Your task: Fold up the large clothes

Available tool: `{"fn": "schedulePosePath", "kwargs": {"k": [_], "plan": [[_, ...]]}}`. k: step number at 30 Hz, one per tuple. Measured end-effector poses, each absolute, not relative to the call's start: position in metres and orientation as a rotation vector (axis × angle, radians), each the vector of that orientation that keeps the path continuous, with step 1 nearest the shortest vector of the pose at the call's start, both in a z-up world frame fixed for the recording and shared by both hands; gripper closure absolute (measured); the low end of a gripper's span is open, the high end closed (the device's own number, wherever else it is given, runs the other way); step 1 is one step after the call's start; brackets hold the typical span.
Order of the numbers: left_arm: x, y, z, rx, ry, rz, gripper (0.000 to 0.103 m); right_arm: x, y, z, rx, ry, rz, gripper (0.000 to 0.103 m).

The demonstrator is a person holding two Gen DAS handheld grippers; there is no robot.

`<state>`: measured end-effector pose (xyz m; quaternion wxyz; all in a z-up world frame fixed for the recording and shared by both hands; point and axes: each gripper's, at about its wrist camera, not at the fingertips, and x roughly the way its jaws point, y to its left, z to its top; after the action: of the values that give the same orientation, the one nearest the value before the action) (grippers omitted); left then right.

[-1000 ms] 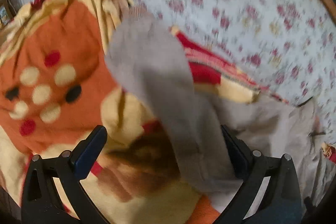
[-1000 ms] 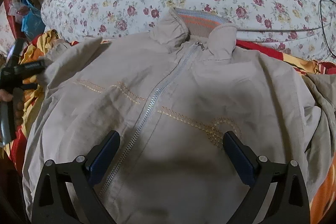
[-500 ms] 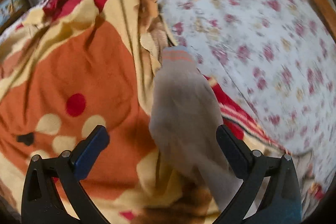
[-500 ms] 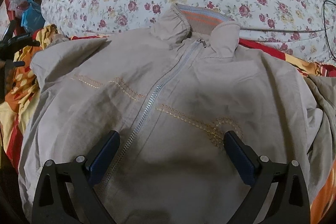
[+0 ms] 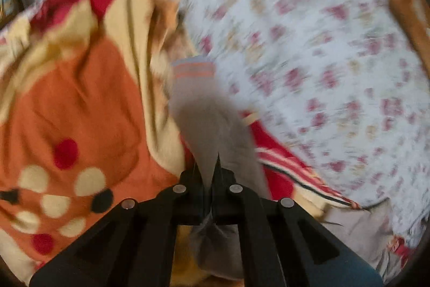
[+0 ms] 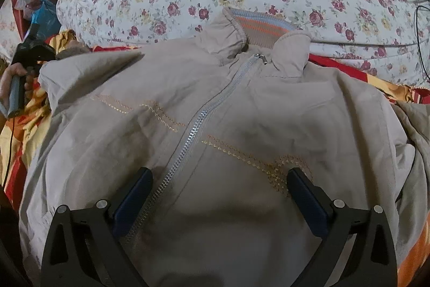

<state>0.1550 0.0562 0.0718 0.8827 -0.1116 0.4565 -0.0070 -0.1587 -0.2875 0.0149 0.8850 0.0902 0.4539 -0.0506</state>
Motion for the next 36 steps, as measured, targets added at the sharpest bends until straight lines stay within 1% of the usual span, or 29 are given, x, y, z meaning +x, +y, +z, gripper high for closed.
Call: {"fn": "schedulePosePath", "kwargs": {"k": [3,4,7,10,12,16,19,21,27,28,30,31,32,34,36], "plan": [[0.129,0.043,0.119,-0.220,0.860,-0.112,0.102,-0.163,-0.297,0.024,0.253,0.922,-0.111,0.005],[0.117,0.031,0.141,-0.202,0.817,-0.159,0.102,-0.164,-0.300,0.028,0.272,0.908,-0.118,0.005],[0.093,-0.002,0.185,-0.175,0.743,-0.289,0.102,-0.171,-0.315,0.041,0.322,0.859,-0.158,0.005],[0.061,-0.047,0.217,-0.136,0.698,-0.428,0.102,-0.179,-0.330,0.053,0.360,0.819,-0.198,0.005],[0.043,-0.078,0.228,-0.116,0.689,-0.512,0.102,-0.184,-0.342,0.059,0.374,0.801,-0.239,0.005],[0.000,-0.155,0.220,-0.046,0.714,-0.678,0.102,-0.194,-0.362,0.068,0.402,0.766,-0.302,0.004],[-0.023,-0.202,0.190,-0.030,0.773,-0.750,0.102,-0.202,-0.380,0.072,0.435,0.746,-0.343,0.004],[-0.034,-0.232,0.160,-0.039,0.845,-0.778,0.102,-0.209,-0.392,0.072,0.461,0.735,-0.376,0.004],[-0.071,-0.289,0.093,0.048,0.967,-0.820,0.102,-0.225,-0.426,0.067,0.572,0.727,-0.453,0.004],[-0.076,-0.291,0.086,0.057,0.984,-0.834,0.099,-0.228,-0.430,0.067,0.589,0.723,-0.461,0.004],[-0.082,-0.291,0.078,0.071,1.023,-0.860,0.081,-0.231,-0.436,0.069,0.594,0.711,-0.483,0.004],[-0.083,-0.288,0.078,0.078,1.040,-0.861,0.056,-0.233,-0.437,0.070,0.580,0.704,-0.499,0.003],[-0.085,-0.280,0.082,0.069,1.050,-0.863,0.039,-0.233,-0.438,0.071,0.568,0.697,-0.509,0.003],[-0.087,-0.256,0.093,0.026,1.032,-0.879,0.039,-0.234,-0.439,0.072,0.570,0.687,-0.502,0.003],[-0.086,-0.236,0.102,0.031,1.011,-0.874,0.033,-0.232,-0.440,0.071,0.604,0.685,-0.468,0.003]]}}
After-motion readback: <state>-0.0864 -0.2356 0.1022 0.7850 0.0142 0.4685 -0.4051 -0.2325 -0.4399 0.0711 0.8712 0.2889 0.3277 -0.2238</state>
